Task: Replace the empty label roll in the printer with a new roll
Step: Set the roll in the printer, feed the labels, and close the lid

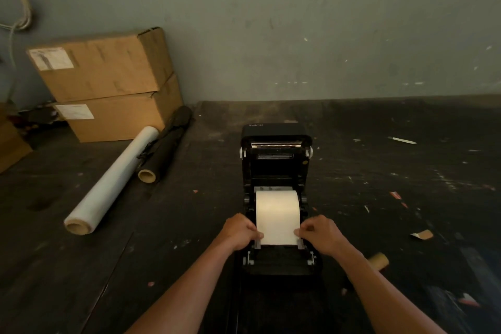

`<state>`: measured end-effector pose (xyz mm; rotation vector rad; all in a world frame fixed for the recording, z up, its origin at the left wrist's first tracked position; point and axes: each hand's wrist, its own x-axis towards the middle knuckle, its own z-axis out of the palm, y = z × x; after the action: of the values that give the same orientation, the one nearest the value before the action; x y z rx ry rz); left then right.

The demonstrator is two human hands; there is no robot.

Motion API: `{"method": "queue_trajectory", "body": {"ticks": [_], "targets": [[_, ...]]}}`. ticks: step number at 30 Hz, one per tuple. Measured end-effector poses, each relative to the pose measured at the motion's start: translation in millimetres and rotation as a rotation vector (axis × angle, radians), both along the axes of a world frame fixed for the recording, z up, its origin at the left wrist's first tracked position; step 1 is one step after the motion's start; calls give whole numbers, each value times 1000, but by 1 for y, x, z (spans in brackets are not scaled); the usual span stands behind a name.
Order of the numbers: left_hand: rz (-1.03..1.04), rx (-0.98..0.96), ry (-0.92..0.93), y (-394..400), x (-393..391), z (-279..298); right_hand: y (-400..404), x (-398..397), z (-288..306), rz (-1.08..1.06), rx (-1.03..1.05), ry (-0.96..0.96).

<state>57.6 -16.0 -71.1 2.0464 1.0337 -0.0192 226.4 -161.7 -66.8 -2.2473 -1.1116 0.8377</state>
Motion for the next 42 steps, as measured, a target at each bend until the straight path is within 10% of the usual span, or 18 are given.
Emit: {"method": "queue_trajectory", "body": {"ticks": [29, 42], "targets": [[-74, -33, 69, 4, 3, 5, 10, 8, 12, 164, -156, 1], [-139, -44, 186, 12, 11, 12, 0, -14, 3, -102, 8, -211]]}}
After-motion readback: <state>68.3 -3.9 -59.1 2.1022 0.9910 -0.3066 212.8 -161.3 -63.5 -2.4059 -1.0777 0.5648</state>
